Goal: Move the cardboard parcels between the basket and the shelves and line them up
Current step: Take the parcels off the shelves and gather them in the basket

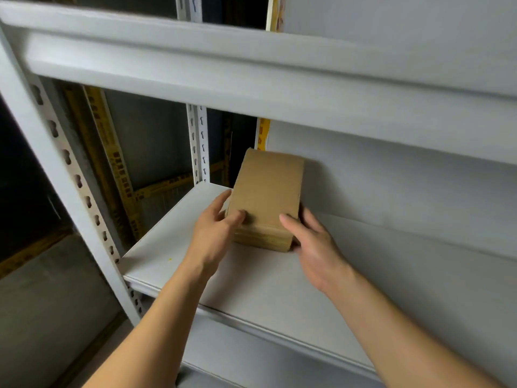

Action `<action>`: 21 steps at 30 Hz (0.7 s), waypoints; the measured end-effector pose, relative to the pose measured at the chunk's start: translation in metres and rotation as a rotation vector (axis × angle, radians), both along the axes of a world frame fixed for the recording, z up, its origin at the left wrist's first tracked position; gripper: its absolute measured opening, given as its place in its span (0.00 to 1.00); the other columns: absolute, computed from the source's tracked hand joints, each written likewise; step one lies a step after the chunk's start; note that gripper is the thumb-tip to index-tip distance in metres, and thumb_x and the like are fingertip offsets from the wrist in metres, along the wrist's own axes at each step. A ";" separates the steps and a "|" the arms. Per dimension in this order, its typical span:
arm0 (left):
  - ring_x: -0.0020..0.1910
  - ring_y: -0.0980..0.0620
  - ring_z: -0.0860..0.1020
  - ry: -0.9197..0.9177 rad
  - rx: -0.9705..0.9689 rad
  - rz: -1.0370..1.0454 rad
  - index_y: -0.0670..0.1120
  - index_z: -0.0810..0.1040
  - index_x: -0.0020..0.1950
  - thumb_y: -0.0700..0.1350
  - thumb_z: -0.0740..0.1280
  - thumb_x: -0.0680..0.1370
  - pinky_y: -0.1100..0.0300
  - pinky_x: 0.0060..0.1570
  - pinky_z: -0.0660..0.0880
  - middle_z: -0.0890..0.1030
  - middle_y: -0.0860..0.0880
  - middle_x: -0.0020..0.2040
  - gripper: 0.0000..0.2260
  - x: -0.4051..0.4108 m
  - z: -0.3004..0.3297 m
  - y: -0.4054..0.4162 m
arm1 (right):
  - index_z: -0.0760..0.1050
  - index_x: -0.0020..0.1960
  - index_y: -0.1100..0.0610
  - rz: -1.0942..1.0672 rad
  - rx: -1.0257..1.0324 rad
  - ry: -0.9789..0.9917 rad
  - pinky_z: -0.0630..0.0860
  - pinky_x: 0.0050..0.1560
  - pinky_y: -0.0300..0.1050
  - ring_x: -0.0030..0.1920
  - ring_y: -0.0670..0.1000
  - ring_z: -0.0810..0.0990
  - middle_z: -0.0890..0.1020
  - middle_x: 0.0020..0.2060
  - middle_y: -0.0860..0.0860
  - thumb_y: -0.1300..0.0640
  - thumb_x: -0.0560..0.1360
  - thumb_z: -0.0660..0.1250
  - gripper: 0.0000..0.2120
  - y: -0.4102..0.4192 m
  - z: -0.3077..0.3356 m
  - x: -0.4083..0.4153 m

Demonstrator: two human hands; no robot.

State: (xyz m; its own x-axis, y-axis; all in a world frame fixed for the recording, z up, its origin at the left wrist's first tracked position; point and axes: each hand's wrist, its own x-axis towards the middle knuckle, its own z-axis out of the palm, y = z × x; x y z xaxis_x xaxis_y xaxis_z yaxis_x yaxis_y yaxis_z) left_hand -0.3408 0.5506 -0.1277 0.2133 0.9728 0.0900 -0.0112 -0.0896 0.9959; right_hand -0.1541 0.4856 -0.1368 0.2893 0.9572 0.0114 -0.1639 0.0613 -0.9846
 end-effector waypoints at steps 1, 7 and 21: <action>0.62 0.58 0.77 -0.030 0.008 -0.033 0.60 0.71 0.78 0.46 0.69 0.81 0.57 0.58 0.74 0.80 0.55 0.65 0.25 0.000 -0.002 -0.003 | 0.70 0.79 0.52 0.013 0.024 -0.013 0.74 0.71 0.53 0.70 0.51 0.80 0.82 0.69 0.48 0.62 0.81 0.68 0.27 -0.006 -0.001 0.004; 0.63 0.60 0.79 -0.096 0.037 -0.180 0.62 0.68 0.79 0.39 0.68 0.83 0.73 0.50 0.77 0.80 0.55 0.69 0.29 0.019 -0.013 -0.040 | 0.66 0.81 0.52 -0.009 0.067 -0.069 0.65 0.79 0.59 0.74 0.52 0.76 0.79 0.72 0.49 0.66 0.78 0.69 0.33 -0.055 0.005 0.028; 0.65 0.52 0.81 -0.095 0.122 -0.538 0.59 0.70 0.79 0.36 0.68 0.81 0.55 0.64 0.78 0.83 0.51 0.67 0.29 0.170 0.005 -0.229 | 0.68 0.80 0.50 -0.401 0.148 -0.119 0.71 0.74 0.45 0.72 0.45 0.77 0.81 0.69 0.43 0.66 0.82 0.66 0.29 -0.311 0.020 0.131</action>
